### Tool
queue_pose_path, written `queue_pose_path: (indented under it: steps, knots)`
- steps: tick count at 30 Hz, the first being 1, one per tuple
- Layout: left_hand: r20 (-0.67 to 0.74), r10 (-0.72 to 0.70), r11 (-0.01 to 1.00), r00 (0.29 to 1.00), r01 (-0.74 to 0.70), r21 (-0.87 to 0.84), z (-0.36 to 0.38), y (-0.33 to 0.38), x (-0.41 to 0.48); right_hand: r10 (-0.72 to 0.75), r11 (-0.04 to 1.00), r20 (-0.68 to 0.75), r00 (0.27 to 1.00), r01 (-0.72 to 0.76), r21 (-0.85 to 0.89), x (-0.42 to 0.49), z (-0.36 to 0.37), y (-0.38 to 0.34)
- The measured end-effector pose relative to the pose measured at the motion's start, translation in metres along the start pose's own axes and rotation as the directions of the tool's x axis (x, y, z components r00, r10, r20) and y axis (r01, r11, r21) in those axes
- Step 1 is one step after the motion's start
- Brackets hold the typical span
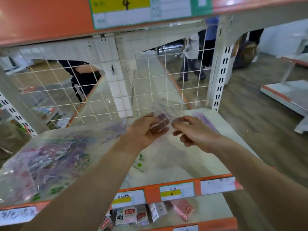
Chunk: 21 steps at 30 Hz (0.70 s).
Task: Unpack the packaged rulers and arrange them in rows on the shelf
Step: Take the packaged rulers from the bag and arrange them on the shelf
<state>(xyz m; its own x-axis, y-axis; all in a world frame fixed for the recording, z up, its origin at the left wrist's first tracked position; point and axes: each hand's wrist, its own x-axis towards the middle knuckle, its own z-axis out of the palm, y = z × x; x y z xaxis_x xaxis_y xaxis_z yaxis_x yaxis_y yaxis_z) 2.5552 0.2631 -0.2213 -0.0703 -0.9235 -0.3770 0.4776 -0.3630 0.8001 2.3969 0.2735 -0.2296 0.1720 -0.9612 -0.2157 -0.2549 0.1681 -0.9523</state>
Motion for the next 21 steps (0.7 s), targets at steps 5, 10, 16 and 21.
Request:
queue_pose_path:
  steps: [5,10,16,21]
  knots:
    - [-0.052,0.036,0.991,0.998,-0.029,0.132,0.0,-0.004,0.003,-0.04,0.995,-0.181,0.983,0.022,-0.101,0.006,-0.029,0.012]
    - [-0.102,0.059,0.976,0.993,-0.036,0.215,-0.024,0.017,-0.001,-0.094,0.818,-0.265,0.96,-0.077,-0.57,0.024,-0.074,0.033]
    - [-0.153,0.094,0.967,0.984,-0.054,0.247,-0.057,0.053,-0.009,-0.405,0.537,-0.204,0.891,0.051,-0.842,0.019,-0.047,0.002]
    - [-0.163,0.131,0.956,0.978,-0.081,0.283,-0.076,0.083,-0.02,-0.24,0.91,0.067,0.968,0.249,-0.332,0.036,0.058,-0.065]
